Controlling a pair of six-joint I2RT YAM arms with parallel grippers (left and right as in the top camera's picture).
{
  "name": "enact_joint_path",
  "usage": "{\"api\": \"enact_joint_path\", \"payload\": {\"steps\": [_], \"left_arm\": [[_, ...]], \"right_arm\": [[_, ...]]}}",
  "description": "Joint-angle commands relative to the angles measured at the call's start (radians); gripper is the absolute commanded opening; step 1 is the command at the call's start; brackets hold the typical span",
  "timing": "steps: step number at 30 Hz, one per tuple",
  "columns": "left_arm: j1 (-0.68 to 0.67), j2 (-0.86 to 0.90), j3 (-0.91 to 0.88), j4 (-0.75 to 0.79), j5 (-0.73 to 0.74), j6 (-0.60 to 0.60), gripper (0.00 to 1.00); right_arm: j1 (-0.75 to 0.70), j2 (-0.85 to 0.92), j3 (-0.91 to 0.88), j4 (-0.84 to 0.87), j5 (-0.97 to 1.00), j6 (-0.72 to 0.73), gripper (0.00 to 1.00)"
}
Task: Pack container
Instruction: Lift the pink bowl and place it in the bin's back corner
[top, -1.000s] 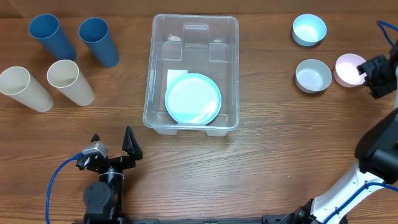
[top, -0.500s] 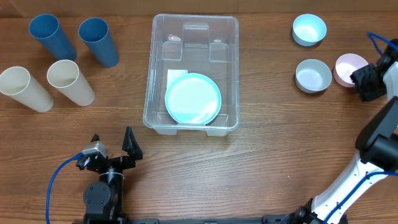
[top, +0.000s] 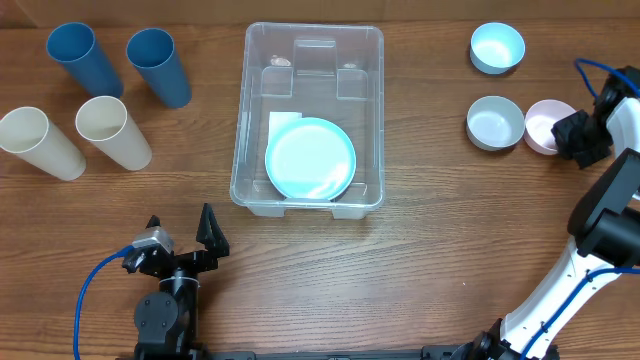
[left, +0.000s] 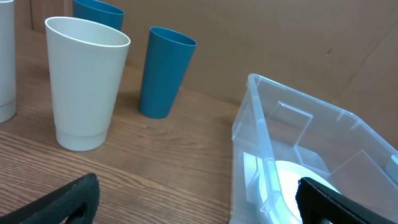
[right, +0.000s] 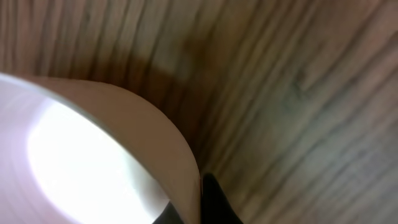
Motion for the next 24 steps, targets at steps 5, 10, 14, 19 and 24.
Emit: {"api": "enact_joint_path", "payload": {"steps": [5, 10, 14, 19, 24], "left_arm": [[0.007, -0.008, -0.003, 0.001, 0.008, -0.006, 1.0], [0.007, -0.008, -0.003, 0.001, 0.008, -0.006, 1.0], [0.007, -0.008, -0.003, 0.001, 0.008, -0.006, 1.0], [0.007, -0.008, -0.003, 0.001, 0.009, -0.006, 1.0], [0.007, -0.008, -0.003, 0.001, 0.008, -0.006, 1.0]], "right_arm": [[0.013, -0.18, 0.229, -0.158, 0.032, -0.069, 0.04], [0.117, -0.284, 0.354, -0.222, -0.04, -0.136, 0.04], [0.283, -0.332, 0.38, -0.202, -0.076, -0.155, 0.04], [0.598, -0.333, 0.382, -0.076, -0.082, -0.171, 0.05], [0.813, -0.317, 0.382, 0.077, 0.026, -0.17, 0.07]]}}
